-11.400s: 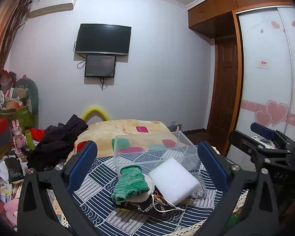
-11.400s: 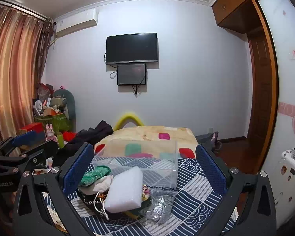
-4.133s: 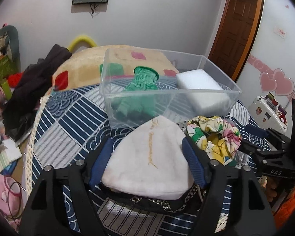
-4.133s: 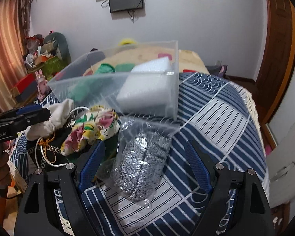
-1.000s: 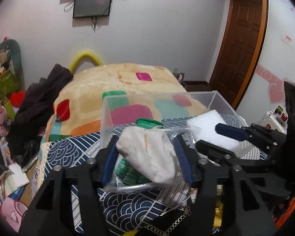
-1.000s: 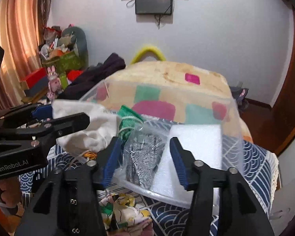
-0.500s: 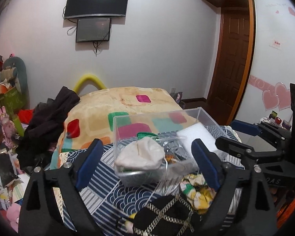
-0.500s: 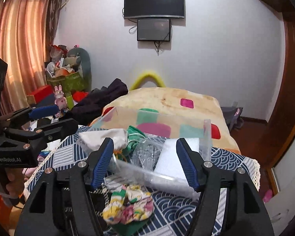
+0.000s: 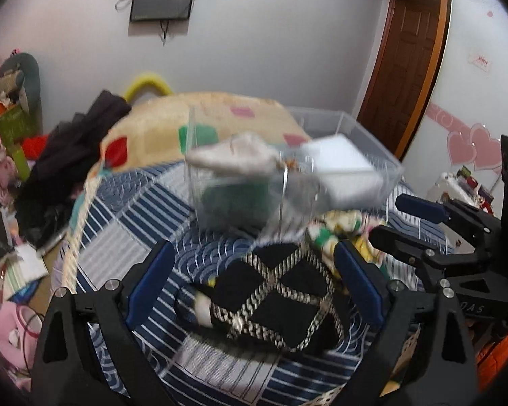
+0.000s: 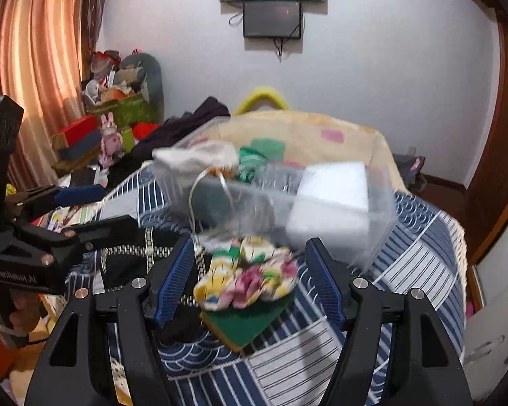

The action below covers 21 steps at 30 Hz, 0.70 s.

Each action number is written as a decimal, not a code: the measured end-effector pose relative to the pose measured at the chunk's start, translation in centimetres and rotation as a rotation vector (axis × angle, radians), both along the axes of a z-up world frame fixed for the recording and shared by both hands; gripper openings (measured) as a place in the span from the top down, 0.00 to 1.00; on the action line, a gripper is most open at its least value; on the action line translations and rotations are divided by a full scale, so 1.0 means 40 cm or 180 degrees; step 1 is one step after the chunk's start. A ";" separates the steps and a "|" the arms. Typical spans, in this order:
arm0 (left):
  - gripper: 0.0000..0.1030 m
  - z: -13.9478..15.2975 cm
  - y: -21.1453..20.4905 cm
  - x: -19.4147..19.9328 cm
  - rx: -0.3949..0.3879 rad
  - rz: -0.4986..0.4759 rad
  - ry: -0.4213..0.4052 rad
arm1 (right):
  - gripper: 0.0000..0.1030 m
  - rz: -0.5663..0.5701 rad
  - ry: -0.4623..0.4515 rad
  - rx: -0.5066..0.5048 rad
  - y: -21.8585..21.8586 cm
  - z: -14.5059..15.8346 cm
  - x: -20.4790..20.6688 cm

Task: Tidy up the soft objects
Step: 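Grasp the floral scrunchie with the right tool while the left tool grasps the black chain bag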

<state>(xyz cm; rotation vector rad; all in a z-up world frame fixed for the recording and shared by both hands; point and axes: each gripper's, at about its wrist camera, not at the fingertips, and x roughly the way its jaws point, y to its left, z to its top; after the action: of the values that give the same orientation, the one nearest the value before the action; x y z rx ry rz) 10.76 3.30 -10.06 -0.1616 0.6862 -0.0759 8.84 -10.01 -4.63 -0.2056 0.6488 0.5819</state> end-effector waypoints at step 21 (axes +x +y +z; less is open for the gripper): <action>0.72 -0.075 -0.012 -0.014 -0.0012 0.0036 0.0066 | 0.78 -0.0029 0.0273 0.0020 -0.017 -0.089 -0.013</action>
<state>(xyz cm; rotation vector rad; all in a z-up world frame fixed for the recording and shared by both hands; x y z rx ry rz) 10.20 2.81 -13.06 -0.1702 0.7057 -0.0648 8.30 -10.69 -8.20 -0.1724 0.7304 0.5862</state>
